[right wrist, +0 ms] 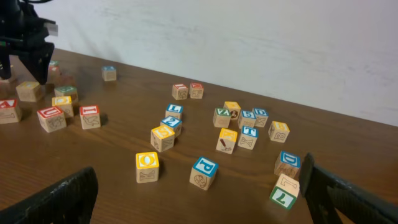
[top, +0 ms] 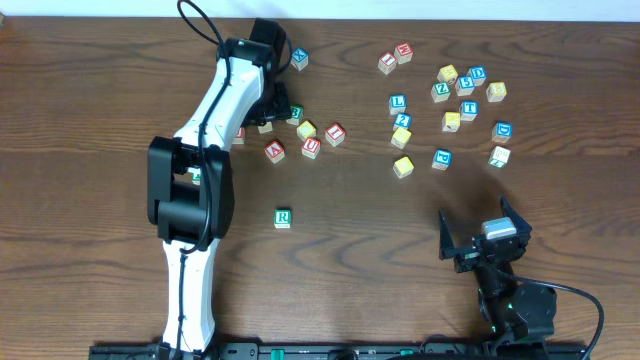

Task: Spell out ROBOT
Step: 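Open the left gripper, move to the yellow O block and lower, then grasp the yellow O block with the left gripper and lift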

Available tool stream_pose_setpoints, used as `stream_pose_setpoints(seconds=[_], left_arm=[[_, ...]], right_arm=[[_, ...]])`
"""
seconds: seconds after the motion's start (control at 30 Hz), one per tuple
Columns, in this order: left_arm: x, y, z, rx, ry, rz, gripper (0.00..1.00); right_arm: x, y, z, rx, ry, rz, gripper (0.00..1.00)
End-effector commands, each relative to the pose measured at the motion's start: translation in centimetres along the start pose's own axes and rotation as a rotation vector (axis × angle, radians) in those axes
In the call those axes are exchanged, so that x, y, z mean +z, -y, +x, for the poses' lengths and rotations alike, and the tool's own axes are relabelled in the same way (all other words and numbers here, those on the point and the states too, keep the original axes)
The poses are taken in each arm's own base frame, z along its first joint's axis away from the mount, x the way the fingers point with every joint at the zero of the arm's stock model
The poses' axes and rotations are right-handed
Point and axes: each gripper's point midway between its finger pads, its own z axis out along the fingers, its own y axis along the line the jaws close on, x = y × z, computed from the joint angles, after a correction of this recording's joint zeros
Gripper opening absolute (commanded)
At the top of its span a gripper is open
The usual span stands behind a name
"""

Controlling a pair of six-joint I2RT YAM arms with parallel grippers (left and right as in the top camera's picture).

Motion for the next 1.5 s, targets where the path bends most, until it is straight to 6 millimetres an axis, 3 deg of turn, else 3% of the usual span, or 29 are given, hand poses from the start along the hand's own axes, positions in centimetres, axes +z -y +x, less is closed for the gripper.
stream_pose_setpoints(seconds=[0.0, 0.4, 0.93, 1.47], left_arm=[[0.6, -0.7, 0.5, -0.019, -0.013, -0.033, 0.64], [1.2, -0.1, -0.8, -0.024, 0.045, -0.004, 0.64], [3.2, -0.3, 0.0, -0.022, 0.012, -0.019, 0.62], [3.2, -0.1, -0.3, -0.023, 0.025, -0.014, 0.41]], right_arm=[[0.0, 0.0, 0.0, 0.011, -0.001, 0.0, 0.99], [0.0, 0.0, 0.0, 0.011, -0.001, 0.0, 0.99], [0.0, 0.0, 0.0, 0.011, -0.001, 0.0, 0.99], [0.0, 0.0, 0.0, 0.011, -0.001, 0.0, 0.99]])
